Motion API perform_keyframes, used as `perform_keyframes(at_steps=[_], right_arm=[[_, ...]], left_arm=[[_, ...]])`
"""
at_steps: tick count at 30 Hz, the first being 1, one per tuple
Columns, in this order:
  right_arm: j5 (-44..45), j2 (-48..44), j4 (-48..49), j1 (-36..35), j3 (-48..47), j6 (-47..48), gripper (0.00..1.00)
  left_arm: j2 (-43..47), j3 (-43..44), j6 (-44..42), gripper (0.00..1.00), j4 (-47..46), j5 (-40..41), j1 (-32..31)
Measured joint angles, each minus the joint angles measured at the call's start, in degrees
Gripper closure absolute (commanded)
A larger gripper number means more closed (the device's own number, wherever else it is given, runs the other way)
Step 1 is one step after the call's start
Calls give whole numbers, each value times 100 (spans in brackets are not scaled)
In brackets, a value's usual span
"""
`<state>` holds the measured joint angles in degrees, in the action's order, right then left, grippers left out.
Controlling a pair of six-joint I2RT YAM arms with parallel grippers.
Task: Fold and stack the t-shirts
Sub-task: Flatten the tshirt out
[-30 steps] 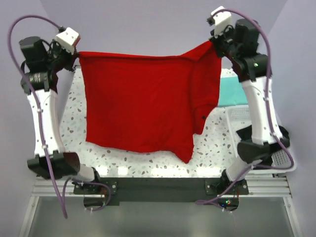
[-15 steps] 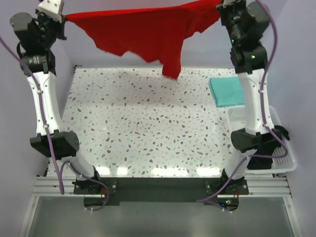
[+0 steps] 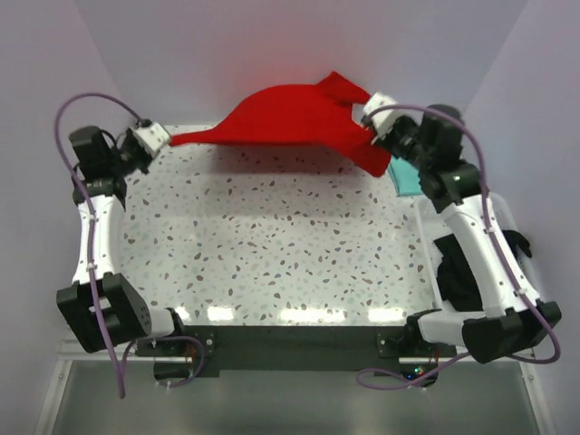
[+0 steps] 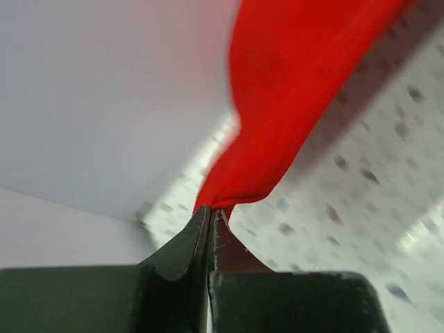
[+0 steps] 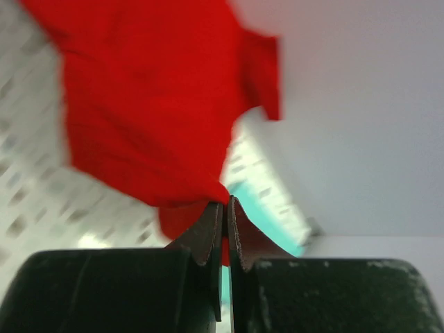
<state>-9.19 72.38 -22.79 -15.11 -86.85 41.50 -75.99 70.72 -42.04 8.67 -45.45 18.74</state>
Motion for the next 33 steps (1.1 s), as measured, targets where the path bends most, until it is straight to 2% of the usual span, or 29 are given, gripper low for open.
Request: perform_keyframes(at_steps=[5,6,7,8,9,10,11,13,17,20,23,28,33], right_arm=[[-66,72,-1008,-778,1764,682,100],[-66,72,-1161,-1008,2015,767,100],[-57,87,-1327,-1158,2131,815,93],[-61,122,-1561,-1327,2192,852,62],[-57,170,-1784,-1458,2194,861,46],[-76,232,-2011,-1558,2181,905,29],[-105,284,-2273,-1617,2155,922,11],[-149,345,-2767,-1637,2103,949,2],[-389,291,-3626,-1611,1731,837,2],[-424,205,-3860,-1591,1377,592,11],[-354,229,-3807,-1543,1220,280,20],[35,1119,-3574,-1447,1086,-264,45],[236,2232,-3287,-1298,1021,-719,54]], left_arm=[[181,-1871,-1941,99,1182,20,-7],[251,-2079,-2321,96,1469,44,-11],[313,-2194,-2640,86,1696,66,-13],[398,-2297,-3101,79,2035,114,-24],[455,-2330,-3416,73,2308,153,-39],[522,-2358,-3770,62,2616,227,-39],[577,-2374,-4079,60,2889,321,-37],[651,-2380,-4522,54,3375,575,-2],[643,-2376,-5084,52,4037,885,428],[468,-2280,-5250,52,4345,981,719],[249,-2179,-5230,52,4459,949,752],[50,-2122,-4430,54,4155,946,444],[-319,-2085,-3438,57,3709,1082,-55]])
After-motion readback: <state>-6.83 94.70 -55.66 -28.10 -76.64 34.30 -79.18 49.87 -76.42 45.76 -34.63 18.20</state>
